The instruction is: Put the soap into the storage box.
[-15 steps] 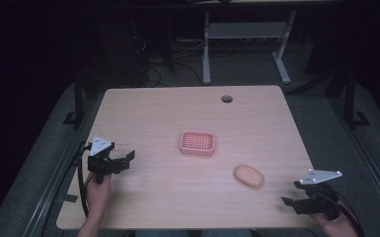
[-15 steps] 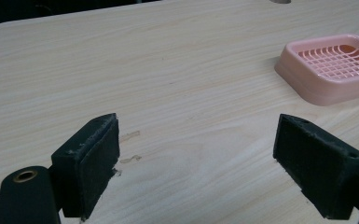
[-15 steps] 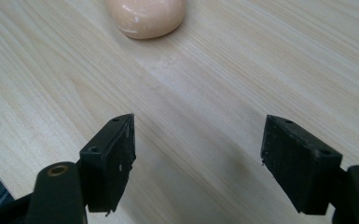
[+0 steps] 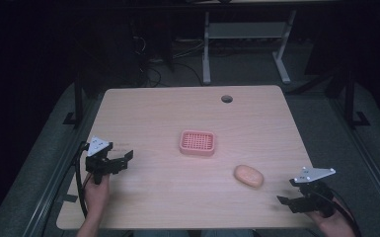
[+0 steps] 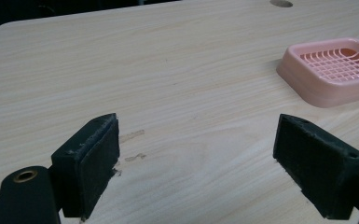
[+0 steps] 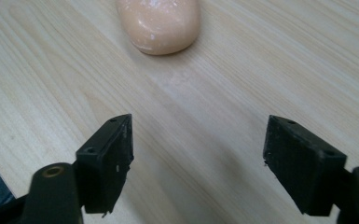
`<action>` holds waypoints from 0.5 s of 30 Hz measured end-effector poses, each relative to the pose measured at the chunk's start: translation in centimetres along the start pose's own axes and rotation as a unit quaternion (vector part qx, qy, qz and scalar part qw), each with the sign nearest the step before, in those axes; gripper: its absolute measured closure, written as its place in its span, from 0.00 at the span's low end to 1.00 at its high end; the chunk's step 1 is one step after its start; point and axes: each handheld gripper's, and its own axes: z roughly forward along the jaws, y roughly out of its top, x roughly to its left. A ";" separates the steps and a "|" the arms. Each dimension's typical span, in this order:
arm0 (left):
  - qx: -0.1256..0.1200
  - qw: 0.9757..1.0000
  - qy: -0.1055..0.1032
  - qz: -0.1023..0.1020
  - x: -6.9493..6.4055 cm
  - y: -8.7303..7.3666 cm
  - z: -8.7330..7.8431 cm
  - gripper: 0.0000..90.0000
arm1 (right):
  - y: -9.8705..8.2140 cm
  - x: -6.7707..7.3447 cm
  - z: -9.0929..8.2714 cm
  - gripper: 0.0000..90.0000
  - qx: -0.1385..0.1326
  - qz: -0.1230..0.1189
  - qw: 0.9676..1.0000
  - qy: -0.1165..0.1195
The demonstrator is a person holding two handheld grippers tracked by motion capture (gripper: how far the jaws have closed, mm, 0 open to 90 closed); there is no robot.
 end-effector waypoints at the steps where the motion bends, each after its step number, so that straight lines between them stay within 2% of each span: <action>1: 0.000 1.000 0.000 -0.001 0.0 0.0 0.0 0.16 | 0.2 0.1 0.1 0.25 0.001 -0.007 1.000 -0.001; 6: 0.002 1.000 0.000 0.005 -0.1 0.0 -0.1 0.16 | 1.2 0.4 0.1 0.24 0.007 -0.017 1.000 0.003; 15: 0.001 1.000 -0.003 -0.004 0.1 -0.1 0.0 0.16 | 3.0 0.7 0.1 0.23 0.018 -0.038 0.999 0.005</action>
